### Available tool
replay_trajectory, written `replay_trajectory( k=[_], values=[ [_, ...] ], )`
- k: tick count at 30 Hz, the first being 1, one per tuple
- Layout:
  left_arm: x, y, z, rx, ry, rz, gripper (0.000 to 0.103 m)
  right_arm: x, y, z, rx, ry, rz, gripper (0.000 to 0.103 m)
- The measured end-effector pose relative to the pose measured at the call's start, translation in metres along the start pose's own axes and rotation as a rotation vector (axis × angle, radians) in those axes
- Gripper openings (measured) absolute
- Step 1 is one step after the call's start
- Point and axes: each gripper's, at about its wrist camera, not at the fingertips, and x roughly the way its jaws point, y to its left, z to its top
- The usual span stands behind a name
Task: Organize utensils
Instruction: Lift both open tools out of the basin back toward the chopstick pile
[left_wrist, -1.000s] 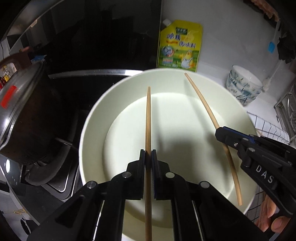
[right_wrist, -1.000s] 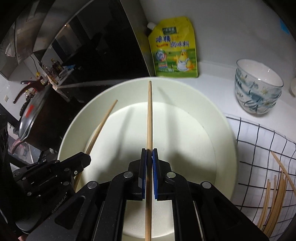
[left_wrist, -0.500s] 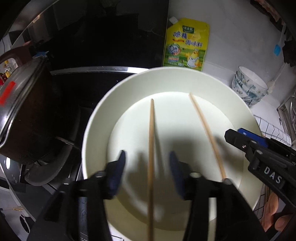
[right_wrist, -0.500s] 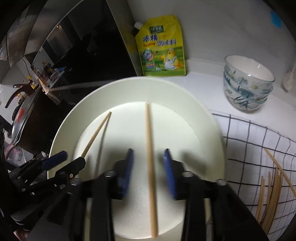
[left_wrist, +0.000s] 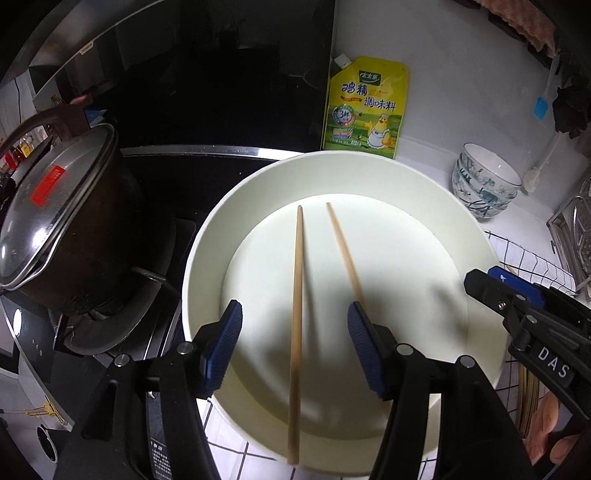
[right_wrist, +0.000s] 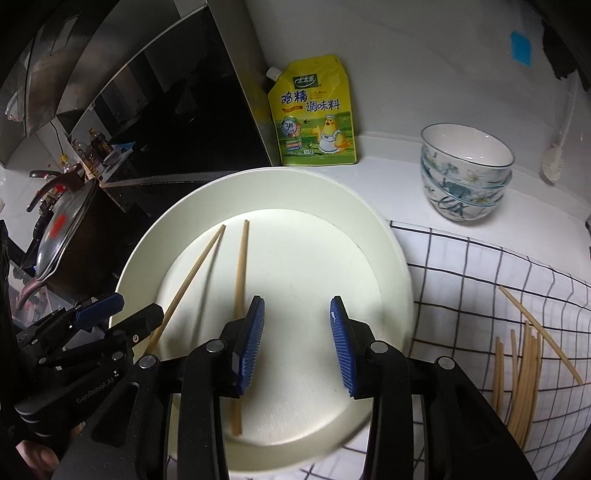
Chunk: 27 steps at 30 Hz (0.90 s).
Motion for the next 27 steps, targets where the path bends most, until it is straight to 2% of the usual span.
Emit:
replay_trajectory(
  k=[14, 27],
  values=[
    [-0.039, -0.024, -0.022, 0.004, -0.038, -0.008, 0.059, -0.063, -0.019, -0.017, -0.002, -0.063, -0.025, 0.036],
    [-0.061, -0.077, -0.044, 0.039, -0.038, -0.047, 0.059, -0.107, -0.064, -0.048, 0.008, -0.077, -0.061, 0.036]
  ],
)
